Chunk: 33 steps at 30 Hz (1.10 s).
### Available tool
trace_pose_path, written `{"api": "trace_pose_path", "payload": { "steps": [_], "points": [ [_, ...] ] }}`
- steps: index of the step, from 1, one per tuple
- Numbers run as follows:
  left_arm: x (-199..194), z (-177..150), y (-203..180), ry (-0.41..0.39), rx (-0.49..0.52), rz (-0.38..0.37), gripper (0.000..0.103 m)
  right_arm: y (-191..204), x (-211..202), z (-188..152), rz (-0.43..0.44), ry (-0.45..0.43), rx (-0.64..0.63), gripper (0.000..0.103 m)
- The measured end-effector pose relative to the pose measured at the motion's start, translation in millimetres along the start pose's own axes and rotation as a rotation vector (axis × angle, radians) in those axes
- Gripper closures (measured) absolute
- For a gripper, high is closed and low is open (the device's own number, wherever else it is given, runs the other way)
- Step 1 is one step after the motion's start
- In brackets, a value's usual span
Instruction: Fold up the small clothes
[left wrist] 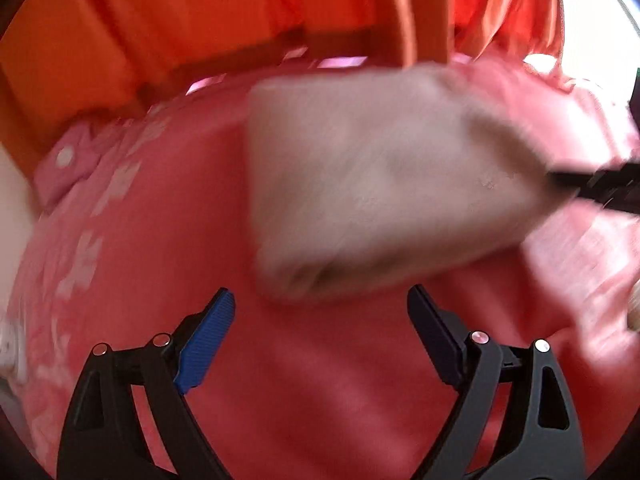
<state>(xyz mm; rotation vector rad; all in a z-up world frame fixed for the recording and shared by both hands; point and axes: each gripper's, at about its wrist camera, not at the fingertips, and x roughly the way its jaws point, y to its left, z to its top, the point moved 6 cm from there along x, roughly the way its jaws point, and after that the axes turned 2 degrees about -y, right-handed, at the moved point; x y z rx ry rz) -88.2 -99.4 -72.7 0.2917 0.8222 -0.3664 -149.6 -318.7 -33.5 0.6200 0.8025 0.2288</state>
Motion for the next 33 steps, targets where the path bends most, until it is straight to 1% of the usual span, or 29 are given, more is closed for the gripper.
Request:
{"api": "trace_pose_path", "payload": {
  "steps": [1,2,3,4,5,6,7,8,9,10,11,12,13,15,16,17,18,19,20,21,22,23,24,25,26,28,29,31,33],
  "points": [
    [5,-4,7,0.018,-0.028,0.008,0.018,1,1,-1,-0.005,0.006,-0.007,0.063],
    [9,-5,13,0.026,-0.064,-0.003,0.018,1,6,-2,-0.025,0.017,-0.015,0.063],
    [12,-2,17,0.016,-0.105,-0.022,0.018,-1,10,-3,-0.033,0.028,-0.008,0.063],
    [12,2,19,0.000,-0.123,-0.024,0.018,-4,15,-3,-0.030,0.040,0.008,0.063],
    [13,7,19,-0.022,-0.128,-0.025,0.018,-6,21,-3,-0.016,0.050,0.030,0.066],
    [13,13,18,-0.048,-0.117,-0.013,0.019,-5,22,1,-0.013,0.041,0.042,0.072],
    [16,18,19,-0.053,-0.100,0.015,0.039,-3,21,4,-0.011,0.032,0.037,0.089],
    [18,19,21,-0.040,-0.103,0.027,0.061,7,10,11,0.002,-0.008,0.014,0.090],
    [22,20,27,-0.013,-0.149,-0.017,0.066,19,-8,19,0.034,-0.072,-0.013,0.090],
    [24,19,35,0.004,-0.208,-0.055,0.071,29,-23,24,0.048,-0.118,-0.034,0.091],
    [25,17,43,0.017,-0.231,-0.056,0.072,33,-32,26,0.047,-0.142,-0.044,0.092],
    [27,15,44,0.024,-0.223,-0.051,0.072,33,-37,25,0.044,-0.151,-0.049,0.092],
    [31,13,44,0.035,-0.209,-0.039,0.072,27,-33,22,0.023,-0.136,-0.049,0.092],
    [43,4,41,0.067,-0.209,-0.033,0.072,-9,3,5,-0.125,-0.022,-0.019,0.092],
    [44,2,40,0.060,-0.212,-0.026,0.072,-28,26,-9,-0.162,0.055,0.004,0.092],
    [43,4,39,0.055,-0.207,-0.018,0.072,-31,28,-13,-0.136,0.045,0.014,0.092],
    [42,4,38,0.056,-0.202,-0.015,0.072,-30,24,-12,-0.132,0.032,0.014,0.092],
    [39,4,37,0.056,-0.199,-0.022,0.070,-27,18,-10,-0.132,0.028,0.008,0.090],
    [35,4,36,0.054,-0.194,-0.033,0.067,-21,11,-8,-0.128,0.026,-0.005,0.085],
    [29,5,37,0.058,-0.178,-0.045,0.065,-16,6,-7,-0.129,0.027,-0.019,0.080],
    [21,3,37,0.061,-0.167,-0.056,0.061,-13,1,-5,-0.149,0.023,-0.034,0.076],
    [8,4,37,0.051,-0.157,-0.090,0.050,-8,-8,-2,-0.179,0.004,-0.055,0.069],
    [-3,5,39,0.028,-0.158,-0.121,0.042,-4,-14,1,-0.188,-0.013,-0.071,0.063],
    [-15,8,40,-0.001,-0.164,-0.149,0.025,2,-19,6,-0.193,-0.038,-0.085,0.050],
    [-25,14,41,-0.032,-0.176,-0.173,0.014,5,-25,17,-0.198,-0.082,-0.092,0.035],
    [-37,35,43,-0.086,-0.208,-0.254,0.009,2,-22,33,-0.203,-0.122,-0.087,0.024],
    [-32,47,45,-0.090,-0.234,-0.299,0.005,-2,-14,40,-0.202,-0.111,-0.082,0.023],
    [-11,65,48,-0.072,-0.281,-0.350,0.005,-8,9,49,-0.206,-0.060,-0.050,0.023],
    [21,80,47,-0.036,-0.330,-0.391,0.005,-15,37,54,-0.163,0.018,-0.007,0.023]
  ]
}}
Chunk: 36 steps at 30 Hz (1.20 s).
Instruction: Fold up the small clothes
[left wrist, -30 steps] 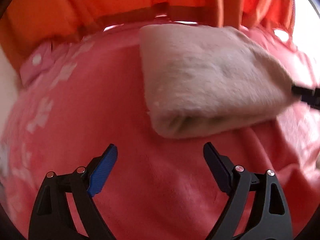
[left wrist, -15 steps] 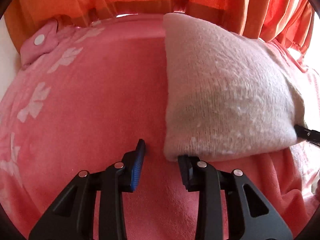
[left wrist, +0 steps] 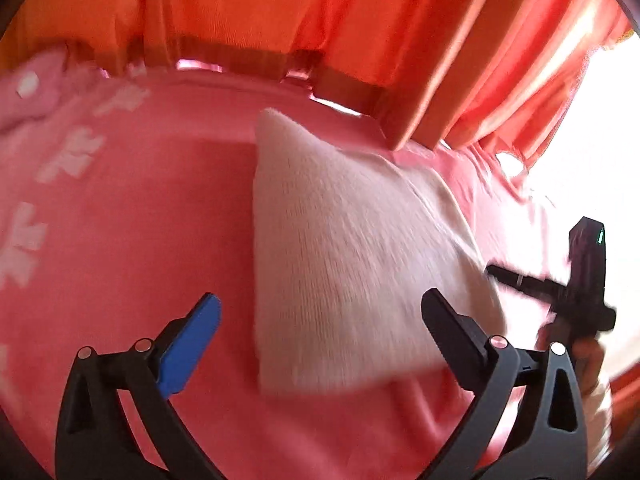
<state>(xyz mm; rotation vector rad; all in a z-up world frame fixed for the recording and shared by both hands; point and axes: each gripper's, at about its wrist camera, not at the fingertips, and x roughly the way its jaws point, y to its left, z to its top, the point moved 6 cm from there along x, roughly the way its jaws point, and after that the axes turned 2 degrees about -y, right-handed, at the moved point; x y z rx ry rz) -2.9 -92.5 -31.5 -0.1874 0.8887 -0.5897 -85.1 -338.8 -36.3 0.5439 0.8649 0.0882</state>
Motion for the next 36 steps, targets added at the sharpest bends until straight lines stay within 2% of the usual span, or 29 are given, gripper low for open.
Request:
{"api": "trace_pose_path", "payload": {
  "steps": [2,3,5,6,7,8,9,10,11,13,16,19,20,23,26,28,30,31,32,33,34,35,36],
  "points": [
    [28,4,7,0.048,-0.046,-0.010,0.005,-3,23,-4,0.015,0.068,0.037,0.023],
    [46,2,5,0.090,-0.067,-0.057,0.005,-4,31,-7,0.024,0.089,0.054,0.022],
    [67,-2,9,0.125,-0.117,-0.102,0.005,-2,37,-9,0.033,0.086,0.070,0.022],
    [73,-4,9,0.137,-0.146,-0.141,0.005,0,37,-9,0.025,0.083,0.058,0.025],
    [78,-5,10,0.151,-0.194,-0.186,0.006,3,36,-9,0.018,0.080,0.049,0.036],
    [78,-3,9,0.151,-0.213,-0.225,0.017,11,34,-10,0.036,0.079,0.042,0.058],
    [76,-1,6,0.155,-0.206,-0.236,0.023,18,33,-9,0.042,0.077,0.043,0.063],
    [74,2,4,0.153,-0.190,-0.246,0.041,23,29,-8,0.027,0.068,0.037,0.072],
    [69,6,1,0.148,-0.169,-0.263,0.054,30,22,-6,0.021,0.044,0.026,0.076],
    [51,17,-7,0.124,-0.130,-0.280,0.059,46,9,-1,0.024,-0.007,0.005,0.078],
    [12,41,-23,0.049,-0.052,-0.304,0.061,85,-28,14,0.041,-0.124,-0.052,0.080],
    [-44,76,-36,-0.053,0.018,-0.363,0.061,137,-80,35,0.093,-0.269,-0.133,0.081],
    [-70,93,-40,-0.109,0.050,-0.383,0.061,159,-102,44,0.116,-0.332,-0.167,0.081],
    [-132,133,-39,-0.239,0.116,-0.393,0.060,215,-144,64,0.179,-0.457,-0.240,0.081],
    [-166,158,-27,-0.323,0.135,-0.374,0.058,244,-146,79,0.212,-0.504,-0.261,0.081],
    [-167,170,1,-0.336,0.095,-0.331,0.055,250,-111,88,0.209,-0.465,-0.238,0.080],
    [-138,167,35,-0.309,0.055,-0.256,0.046,244,-58,92,0.171,-0.391,-0.216,0.076],
    [-112,161,57,-0.272,0.042,-0.203,0.038,231,-8,90,0.144,-0.318,-0.190,0.070],
    [-78,150,86,-0.229,0.015,-0.116,0.033,218,29,88,0.100,-0.266,-0.166,0.067],
    [-54,140,108,-0.200,-0.022,-0.028,0.034,200,62,79,0.035,-0.209,-0.135,0.066],
    [-28,127,139,-0.144,-0.084,0.088,0.042,176,97,64,-0.059,-0.128,-0.073,0.066],
    [-13,110,158,-0.093,-0.143,0.137,0.047,162,113,49,-0.073,-0.084,-0.014,0.067],
    [-5,94,170,-0.069,-0.209,0.087,0.047,158,118,39,-0.031,-0.080,0.011,0.067]
  ]
}}
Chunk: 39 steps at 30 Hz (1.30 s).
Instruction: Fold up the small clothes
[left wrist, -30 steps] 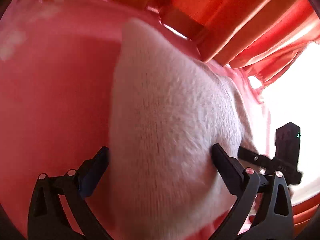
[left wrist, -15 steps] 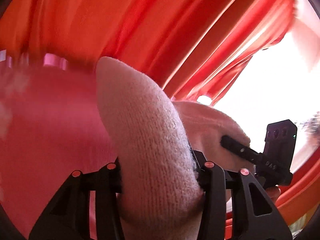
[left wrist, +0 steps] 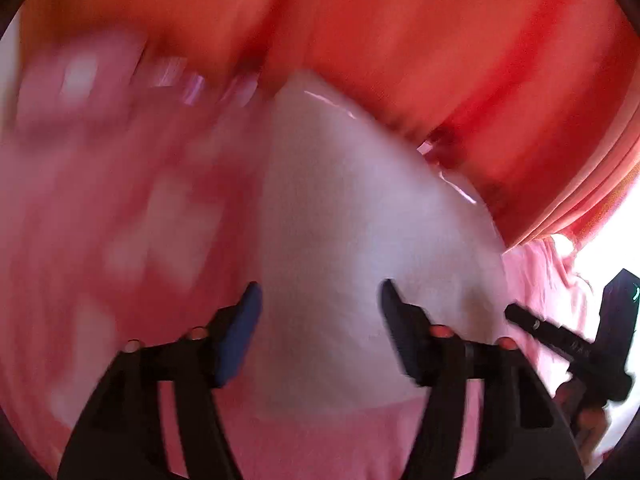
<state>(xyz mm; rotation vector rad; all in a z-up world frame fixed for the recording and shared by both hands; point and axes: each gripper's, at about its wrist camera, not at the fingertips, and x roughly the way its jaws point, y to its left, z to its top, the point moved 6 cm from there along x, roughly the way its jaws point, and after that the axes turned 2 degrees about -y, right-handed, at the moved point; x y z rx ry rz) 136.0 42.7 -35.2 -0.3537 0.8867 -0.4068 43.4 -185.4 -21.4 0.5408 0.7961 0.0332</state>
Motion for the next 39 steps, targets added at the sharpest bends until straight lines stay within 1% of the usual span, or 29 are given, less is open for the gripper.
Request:
{"api": "trace_pose_path", "payload": {
  "steps": [1,2,3,4,5,6,7,10,12,13,14,15,16,17,19,22,24,25,26,27,29,30,31,32,33,34,35,37,39],
  "points": [
    [-3,-6,7,-0.020,-0.052,-0.045,0.045,-1,1,-5,0.025,0.001,0.011,0.067],
    [-10,-7,11,-0.055,-0.085,-0.065,0.037,3,-3,-1,0.018,-0.002,0.002,0.067],
    [-15,-5,12,-0.076,-0.108,-0.067,0.032,9,-9,7,0.032,-0.032,-0.025,0.063],
    [-15,1,11,-0.083,-0.126,-0.065,0.022,15,-19,19,0.038,-0.102,-0.058,0.042],
    [-16,9,9,-0.093,-0.150,-0.081,0.012,15,-22,24,0.028,-0.143,-0.063,0.021],
    [-11,13,3,-0.095,-0.155,-0.098,0.009,13,-22,29,0.015,-0.183,-0.058,0.017],
    [0,20,0,-0.082,-0.158,-0.113,0.008,11,-17,32,0.014,-0.172,-0.049,0.017],
    [28,7,4,-0.003,-0.225,-0.125,0.008,-10,23,30,0.017,-0.052,0.025,0.017],
    [49,-5,11,0.041,-0.244,-0.103,0.009,-14,43,28,0.032,0.015,0.025,0.017],
    [60,-9,9,0.082,-0.241,-0.122,0.012,-12,56,25,0.042,0.051,0.024,0.020],
    [61,-6,8,0.070,-0.229,-0.125,0.013,-10,66,19,0.074,0.085,0.026,0.028],
    [60,-4,4,0.061,-0.207,-0.135,0.023,-7,70,14,0.097,0.097,0.027,0.035],
    [61,2,0,0.057,-0.178,-0.152,0.036,0,72,13,0.125,0.092,0.011,0.054],
    [58,7,-4,0.044,-0.149,-0.169,0.048,7,67,15,0.125,0.075,-0.013,0.067],
    [46,25,-16,-0.018,-0.102,-0.196,0.055,20,52,28,0.125,0.016,-0.057,0.075],
    [16,45,-39,-0.129,0.007,-0.212,0.056,53,0,45,0.157,-0.153,-0.152,0.078],
    [2,55,-50,-0.178,0.060,-0.237,0.056,52,-10,52,0.160,-0.207,-0.162,0.078],
    [-1,55,-50,-0.192,0.077,-0.231,0.053,41,-3,52,0.150,-0.197,-0.136,0.078],
    [3,53,-48,-0.200,0.096,-0.200,0.046,34,12,51,0.138,-0.164,-0.118,0.075],
    [17,45,-42,-0.179,0.109,-0.144,0.045,23,28,45,0.113,-0.112,-0.106,0.074],
    [56,21,-22,-0.062,0.108,-0.009,0.045,2,59,28,-0.010,-0.001,-0.091,0.072],
    [64,16,-15,-0.051,0.103,0.038,0.045,2,54,28,0.000,-0.014,-0.086,0.069],
    [59,14,-14,-0.086,0.104,0.047,0.045,6,44,30,0.000,-0.025,-0.089,0.069],
    [51,15,-17,-0.090,0.106,0.045,0.045,15,27,33,-0.035,-0.047,-0.113,0.069],
    [38,18,-21,-0.087,0.109,0.046,0.045,21,8,33,-0.072,-0.096,-0.144,0.069],
    [25,19,-24,-0.112,0.106,0.051,0.045,28,-9,32,-0.100,-0.149,-0.175,0.067],
    [13,19,-27,-0.143,0.111,0.049,0.044,36,-27,25,-0.115,-0.188,-0.219,0.068],
    [1,9,-29,-0.153,0.150,0.096,0.043,44,-32,10,-0.105,-0.172,-0.258,0.070],
    [12,-8,-29,-0.105,0.200,0.178,0.043,40,-1,5,-0.145,-0.065,-0.270,0.080]
  ]
}}
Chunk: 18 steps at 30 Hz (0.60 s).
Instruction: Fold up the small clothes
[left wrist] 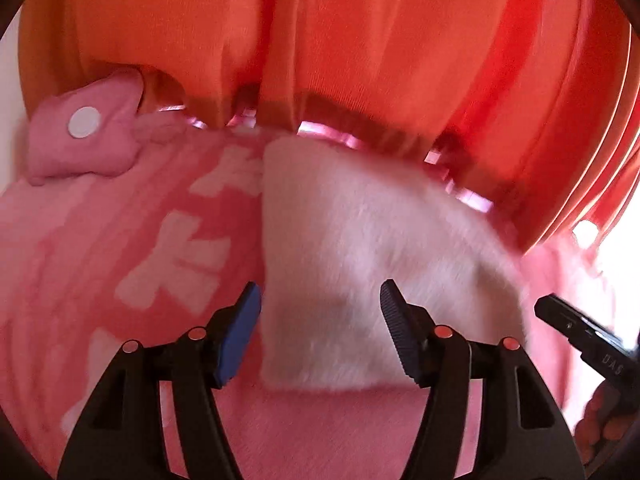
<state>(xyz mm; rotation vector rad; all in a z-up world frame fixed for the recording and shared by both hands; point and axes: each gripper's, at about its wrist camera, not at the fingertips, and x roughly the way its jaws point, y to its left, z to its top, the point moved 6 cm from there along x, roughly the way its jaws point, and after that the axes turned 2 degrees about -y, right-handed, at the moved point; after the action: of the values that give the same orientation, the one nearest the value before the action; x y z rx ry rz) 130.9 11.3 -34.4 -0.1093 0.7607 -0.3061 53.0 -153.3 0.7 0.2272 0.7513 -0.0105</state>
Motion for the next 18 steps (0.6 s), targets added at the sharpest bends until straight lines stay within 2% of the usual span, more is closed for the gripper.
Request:
{"api": "trace_pose_path", "payload": {
  "steps": [1,2,3,6,9,10,14,16,18],
  "points": [
    [9,-7,0,0.030,0.029,0.035,0.041,-4,15,-8,-0.027,0.061,-0.010,0.085],
    [18,-15,1,0.059,0.058,0.071,0.041,-12,36,-19,-0.084,0.121,-0.026,0.084],
    [26,-24,2,0.080,0.068,0.087,0.040,-16,42,-22,-0.093,0.124,-0.034,0.084],
    [25,-26,9,0.086,0.030,0.076,0.040,-17,28,-14,-0.083,0.096,-0.018,0.084],
    [3,-21,2,0.036,0.063,0.111,0.041,-8,-5,-15,-0.071,0.027,0.008,0.083],
    [-2,-22,-1,0.027,0.069,0.123,0.038,-4,-17,-13,-0.073,0.001,0.006,0.078],
    [-38,-35,-15,-0.024,0.109,0.148,0.025,4,-56,-36,-0.165,-0.093,-0.034,0.043],
    [-51,-43,-18,-0.039,0.110,0.167,0.024,3,-62,-48,-0.203,-0.108,-0.040,0.034],
    [-62,-56,-17,-0.034,0.103,0.176,0.024,4,-64,-61,-0.240,-0.106,-0.045,0.030]
  ]
}}
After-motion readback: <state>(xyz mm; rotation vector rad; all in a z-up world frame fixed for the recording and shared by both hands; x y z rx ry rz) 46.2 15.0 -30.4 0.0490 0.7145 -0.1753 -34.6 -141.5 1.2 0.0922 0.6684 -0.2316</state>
